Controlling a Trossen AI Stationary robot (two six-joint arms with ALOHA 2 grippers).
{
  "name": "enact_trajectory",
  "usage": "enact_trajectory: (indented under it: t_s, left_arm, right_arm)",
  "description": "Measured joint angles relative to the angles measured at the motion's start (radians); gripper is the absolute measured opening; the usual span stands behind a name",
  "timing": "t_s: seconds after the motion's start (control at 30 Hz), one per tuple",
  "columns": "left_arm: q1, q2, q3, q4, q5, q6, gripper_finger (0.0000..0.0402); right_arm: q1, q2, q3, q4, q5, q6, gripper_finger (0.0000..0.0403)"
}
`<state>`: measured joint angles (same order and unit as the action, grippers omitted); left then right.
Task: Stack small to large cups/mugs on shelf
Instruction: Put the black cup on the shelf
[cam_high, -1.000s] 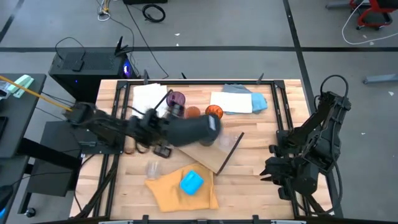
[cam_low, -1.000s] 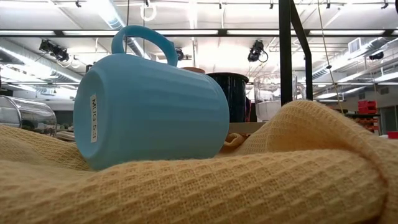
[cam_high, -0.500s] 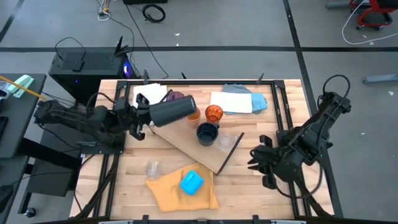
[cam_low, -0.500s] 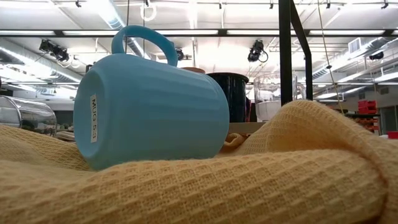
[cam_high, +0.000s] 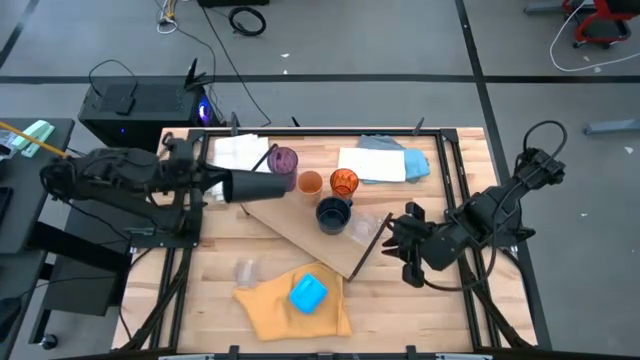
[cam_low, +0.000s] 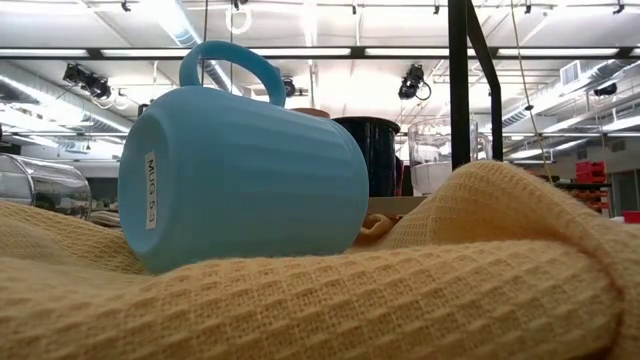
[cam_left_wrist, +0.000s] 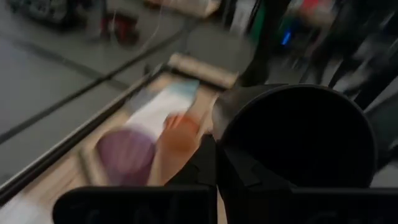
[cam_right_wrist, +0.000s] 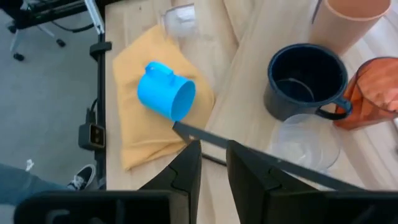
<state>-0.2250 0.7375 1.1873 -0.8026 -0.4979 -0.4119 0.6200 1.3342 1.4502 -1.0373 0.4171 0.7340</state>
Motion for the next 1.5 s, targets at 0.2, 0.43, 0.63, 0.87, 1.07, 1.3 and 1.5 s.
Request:
enact_trajectory:
  t_s: [0.2, 0.43, 0.63, 0.87, 1.07, 1.3, 1.5]
  left_arm:
    - [0.061, 0.105, 0.124, -0.384, 0.014, -0.205, 0.0008]
    - [0.153, 0.228, 0.149, -0.477, 0.155, -0.391, 0.0008]
    - [0.21, 0.336, 0.149, -0.539, 0.18, -0.444, 0.0008]
    - [0.264, 0.439, 0.149, -0.597, 0.184, -0.467, 0.0008]
    - [0.274, 0.496, 0.149, -0.536, 0.213, -0.471, 0.0008]
    - [0.301, 0.564, 0.149, -0.522, 0.232, -0.475, 0.0008]
    - [0.349, 0.615, 0.149, -0.511, 0.27, -0.478, 0.0008]
  right_arm:
    - [-0.053, 0.0, 0.0, 0.034, -0.001, -0.03, 0.0082]
    - [-0.095, 0.0, 0.0, 0.046, -0.003, -0.032, 0.0082]
    - [-0.103, 0.0, 0.0, 0.053, -0.004, -0.022, 0.0082]
    - [-0.103, 0.0, 0.0, 0.054, -0.003, -0.033, 0.0082]
    - [-0.103, 0.0, 0.0, 0.054, -0.003, -0.054, 0.0082]
    - [-0.103, 0.001, 0.0, 0.057, -0.003, -0.073, 0.0082]
    - [-0.103, 0.001, 0.0, 0.059, -0.003, -0.075, 0.0082]
